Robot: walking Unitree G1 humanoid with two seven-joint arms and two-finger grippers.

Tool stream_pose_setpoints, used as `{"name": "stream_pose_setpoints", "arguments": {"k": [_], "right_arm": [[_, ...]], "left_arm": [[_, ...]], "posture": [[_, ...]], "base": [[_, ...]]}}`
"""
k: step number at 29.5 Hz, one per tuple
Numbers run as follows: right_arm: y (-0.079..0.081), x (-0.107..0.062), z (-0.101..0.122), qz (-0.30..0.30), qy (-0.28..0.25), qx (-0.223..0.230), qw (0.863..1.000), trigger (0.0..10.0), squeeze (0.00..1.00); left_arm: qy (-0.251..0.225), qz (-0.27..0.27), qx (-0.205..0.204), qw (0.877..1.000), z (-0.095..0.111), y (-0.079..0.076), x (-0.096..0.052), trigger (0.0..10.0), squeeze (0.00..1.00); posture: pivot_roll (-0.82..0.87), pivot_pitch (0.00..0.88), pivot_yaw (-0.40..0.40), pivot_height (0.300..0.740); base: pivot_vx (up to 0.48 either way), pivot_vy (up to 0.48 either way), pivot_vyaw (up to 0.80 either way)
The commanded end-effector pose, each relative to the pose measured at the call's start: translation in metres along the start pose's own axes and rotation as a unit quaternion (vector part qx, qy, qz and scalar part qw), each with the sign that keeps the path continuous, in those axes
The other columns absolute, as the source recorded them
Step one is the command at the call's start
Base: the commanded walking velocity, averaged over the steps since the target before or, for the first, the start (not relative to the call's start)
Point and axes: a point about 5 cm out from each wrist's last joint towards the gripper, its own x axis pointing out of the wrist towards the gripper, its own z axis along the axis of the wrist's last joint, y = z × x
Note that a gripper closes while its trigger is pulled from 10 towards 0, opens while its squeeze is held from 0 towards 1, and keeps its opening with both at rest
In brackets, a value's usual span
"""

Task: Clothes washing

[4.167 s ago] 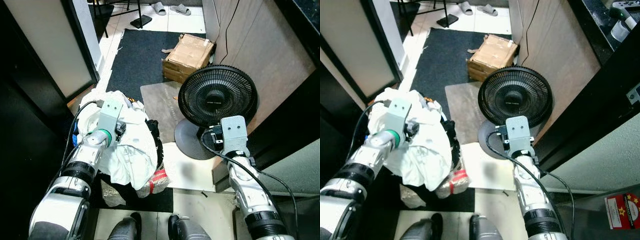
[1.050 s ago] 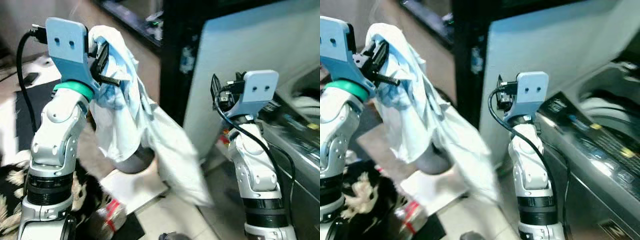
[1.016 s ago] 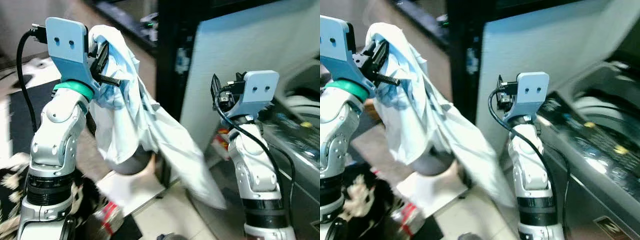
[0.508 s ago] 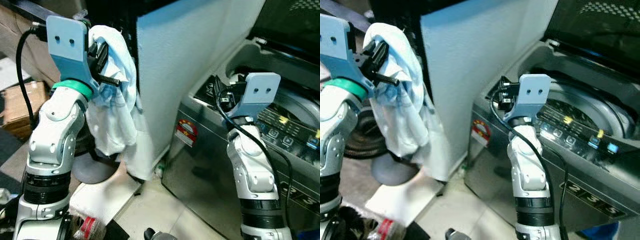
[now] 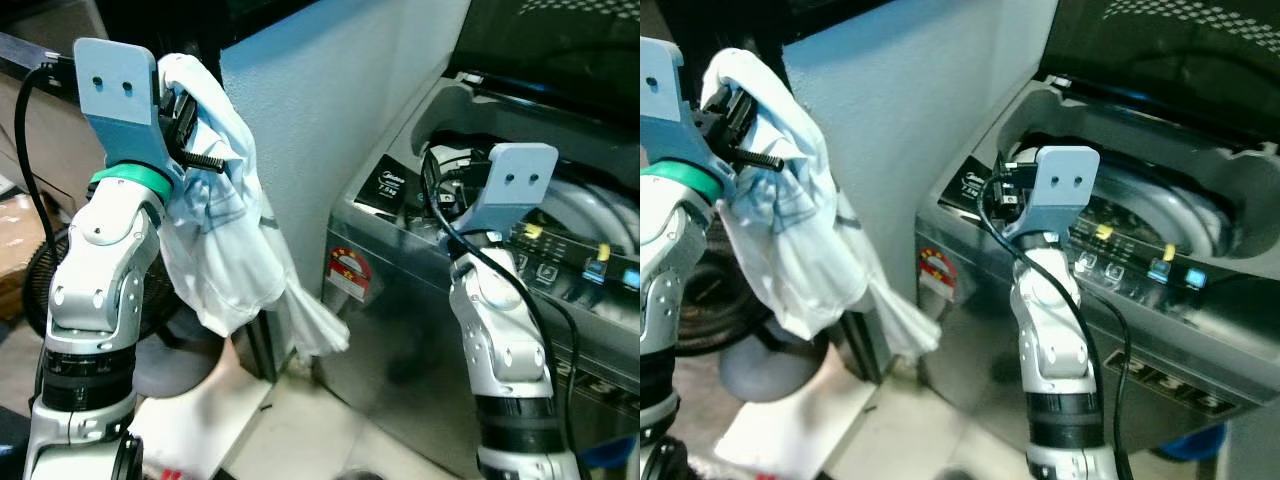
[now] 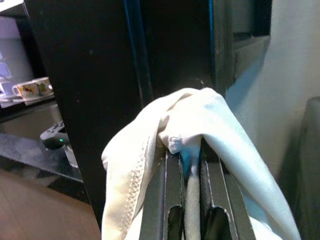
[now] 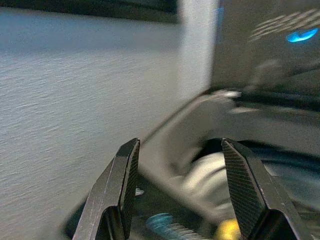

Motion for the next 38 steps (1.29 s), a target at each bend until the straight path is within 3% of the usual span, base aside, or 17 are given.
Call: {"name": "stream_pose_setpoints", "arguments": {"k": [1,6,11,14,15,17,20,23,29,34,36,38], "right_arm": [[0.003,0.0,0.001,0.003,0.0,0.006,1.0,10.0,0.0],[0.003,0.001,0.002,0.002,-0.002,0.008,1.0,10.0,0.0],[0.004,0.002,0.017,0.005,-0.041,0.039,0.998,10.0,0.0],[-0.001,0.001,0.017,0.031,-0.052,-0.015,0.998,10.0,0.0],[-0.001,0.001,0.017,0.031,-0.052,-0.015,0.998,10.0,0.0],[-0.004,-0.002,0.011,0.048,-0.046,-0.041,0.997,10.0,0.0],[-0.005,-0.004,0.01,0.047,-0.042,-0.036,0.997,10.0,0.0],[-0.002,-0.007,0.004,0.045,-0.028,-0.03,0.998,10.0,0.0],[0.007,-0.003,0.009,0.05,-0.037,-0.018,0.998,10.0,0.0],[0.016,0.008,0.024,0.048,-0.07,-0.001,0.996,10.0,0.0],[0.019,0.015,0.034,0.044,-0.09,0.014,0.995,10.0,0.0],[0.026,0.024,0.053,0.037,-0.119,0.083,0.989,10.0,0.0]], "left_arm": [[-0.011,-0.018,0.0,1.0,0.005,-0.006,0.002,10.0,0.0],[-0.01,-0.019,0.001,1.0,0.005,-0.006,0.002,10.0,0.0],[-0.006,-0.02,0.001,1.0,0.002,-0.007,0.002,10.0,0.0],[0.004,-0.026,0.017,1.0,-0.007,-0.01,-0.001,10.0,0.0],[0.004,-0.026,0.017,1.0,-0.007,-0.01,-0.001,10.0,0.0],[0.031,-0.047,0.042,0.998,-0.028,-0.018,-0.011,10.0,0.0],[0.04,-0.048,0.031,0.998,-0.034,-0.019,-0.014,10.0,0.0],[0.062,-0.005,0.012,0.998,-0.043,-0.005,-0.015,10.0,0.0],[0.033,0.001,0.01,0.999,-0.03,0.001,-0.008,10.0,0.0],[-0.016,0.004,0.015,1.0,-0.006,0.007,0.002,10.0,0.0],[-0.036,0.005,0.017,0.999,0.004,0.008,0.006,10.0,0.0],[-0.062,0.004,0.02,0.998,0.017,0.008,0.011,10.0,0.0]], "posture": [[-0.03,0.0,0.056,0.74],[-0.03,0.0,0.057,0.74],[-0.03,0.0,0.059,0.74],[-0.03,0.0,0.058,0.74],[-0.03,0.0,0.058,0.74],[-0.03,0.0,0.058,0.74],[-0.03,0.0,0.059,0.74],[-0.03,0.003,0.056,0.74],[-0.02,0.001,0.057,0.74],[-0.02,0.001,0.059,0.74],[-0.02,0.001,0.063,0.74],[-0.02,0.001,0.063,0.74]], "base": [[0.0,0.0,-0.8],[0.0,0.0,-0.8],[0.0,0.0,-0.8],[0.0,0.0,-0.8],[0.0,0.0,-0.8],[0.0,0.0,-0.8],[0.0,0.0,-0.8],[0.0,0.0,-0.8],[0.0,0.0,-0.8],[0.0,0.0,-0.8],[0.0,0.0,-0.8],[0.0,0.0,-0.8]]}}
